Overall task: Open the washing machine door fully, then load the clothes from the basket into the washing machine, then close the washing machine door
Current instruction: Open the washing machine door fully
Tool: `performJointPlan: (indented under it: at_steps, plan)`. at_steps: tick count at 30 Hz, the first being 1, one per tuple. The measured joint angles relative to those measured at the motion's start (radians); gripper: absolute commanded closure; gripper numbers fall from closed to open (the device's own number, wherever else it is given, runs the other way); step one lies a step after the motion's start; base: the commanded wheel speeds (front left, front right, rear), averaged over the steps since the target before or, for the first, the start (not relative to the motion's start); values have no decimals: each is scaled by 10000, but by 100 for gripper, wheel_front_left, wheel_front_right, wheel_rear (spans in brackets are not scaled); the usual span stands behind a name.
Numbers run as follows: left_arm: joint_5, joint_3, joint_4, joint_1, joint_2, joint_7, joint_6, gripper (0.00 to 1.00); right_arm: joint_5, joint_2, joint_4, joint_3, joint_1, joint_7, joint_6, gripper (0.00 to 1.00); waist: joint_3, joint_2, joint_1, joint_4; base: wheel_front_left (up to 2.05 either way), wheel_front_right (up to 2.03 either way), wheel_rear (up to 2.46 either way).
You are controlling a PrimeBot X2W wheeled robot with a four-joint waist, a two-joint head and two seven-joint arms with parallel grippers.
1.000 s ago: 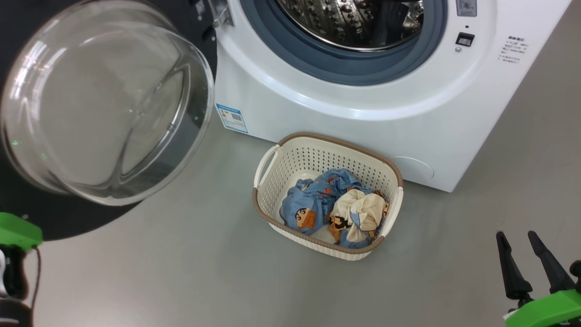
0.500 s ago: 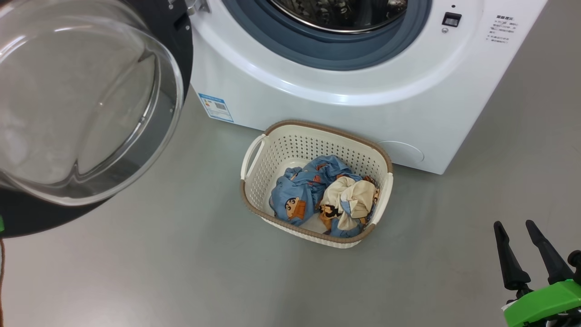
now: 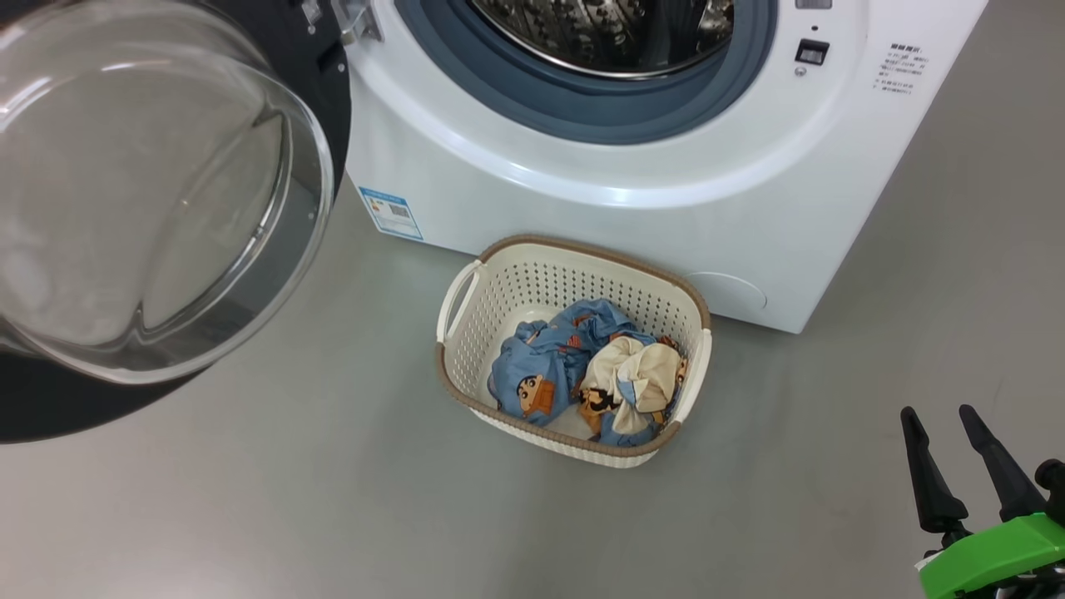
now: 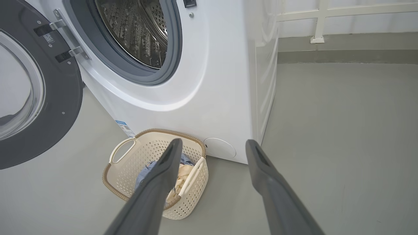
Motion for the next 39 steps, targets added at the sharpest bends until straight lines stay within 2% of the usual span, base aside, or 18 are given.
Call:
performJointPlan:
  at_steps: [6,11,13,15,16,17,18,28,33,39]
  plan:
    - [-23,36,-435,471,-176,0,-52,100,2,69,29,8,48,0,0,0,-272,0,-1,40,0,0,0]
    - [-443,-500,-1342,1343,-493,-2,-52,100,6,117,38,19,93,0,0,0,-545,0,0,106,0,0,0]
    - [-625,-704,-1707,1726,-606,-2,-52,70,8,127,40,27,109,0,0,0,-636,0,0,133,0,0,0]
    - [-771,-945,-2082,2107,-683,-2,-52,54,21,144,38,35,110,0,0,0,-717,0,0,151,0,0,0]
    - [-819,-1078,-2263,2287,-725,0,-52,39,31,151,40,35,114,0,0,0,-750,0,0,159,0,0,0]
    - [-928,-1239,-2476,2462,-779,-2,-52,11,36,163,42,36,122,0,0,0,-787,0,0,162,0,0,0]
    - [-1018,-1369,-2673,2626,-838,0,-52,0,36,173,40,42,135,0,0,0,-821,0,0,161,0,0,0]
    - [-1588,-2953,-4378,4297,-1016,0,-52,0,79,326,23,46,323,0,0,0,-1050,0,0,-183,0,0,0]
    - [-2021,-3944,-4976,4930,-863,0,-52,0,79,387,-4,-12,336,0,0,0,-1110,0,0,-596,0,0,0]
    - [-2437,-4648,-5407,5182,-715,0,-52,0,79,453,-38,-79,340,0,0,0,-1161,0,0,-1115,0,0,0]
